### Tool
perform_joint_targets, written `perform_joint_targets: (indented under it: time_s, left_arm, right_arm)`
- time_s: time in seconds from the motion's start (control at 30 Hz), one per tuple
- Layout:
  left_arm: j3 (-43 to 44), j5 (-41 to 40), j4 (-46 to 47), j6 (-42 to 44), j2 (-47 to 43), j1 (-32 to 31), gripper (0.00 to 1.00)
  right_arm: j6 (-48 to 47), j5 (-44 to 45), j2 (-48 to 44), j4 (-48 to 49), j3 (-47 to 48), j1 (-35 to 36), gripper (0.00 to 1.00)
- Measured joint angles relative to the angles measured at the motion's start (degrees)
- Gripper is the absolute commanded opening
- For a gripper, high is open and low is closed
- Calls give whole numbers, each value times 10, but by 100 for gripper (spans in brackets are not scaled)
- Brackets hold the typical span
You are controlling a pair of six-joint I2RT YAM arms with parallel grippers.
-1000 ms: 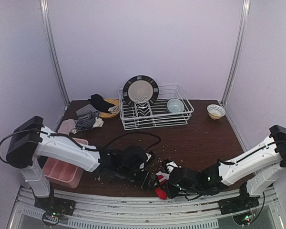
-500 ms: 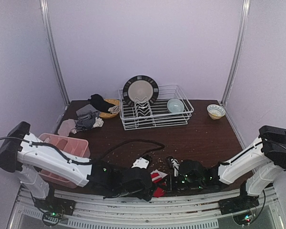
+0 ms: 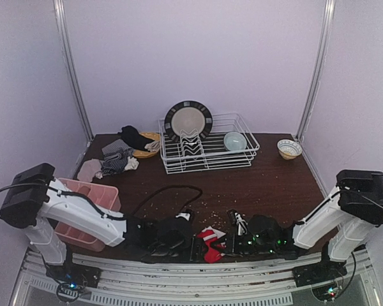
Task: Roll the underwear
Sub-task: Roll the underwear at the center of the board.
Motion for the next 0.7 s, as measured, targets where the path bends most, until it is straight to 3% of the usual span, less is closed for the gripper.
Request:
perform_joint_targets:
  time_s: [0.23, 0.47, 0.57, 0.7]
  left_arm:
    - [-3, 76, 105, -59, 49, 32, 62]
    - [-9, 130, 186, -103, 85, 60, 14]
    - [-7, 137, 192, -105, 89, 63, 0]
    - [6, 141, 170, -90, 90, 63, 0]
  right_arm:
    - [23, -12, 34, 88, -25, -8, 0]
    - [29, -13, 45, 132, -46, -14, 1]
    - [24, -12, 25, 112, -46, -15, 14]
    - [0, 2, -56, -14, -26, -4, 33]
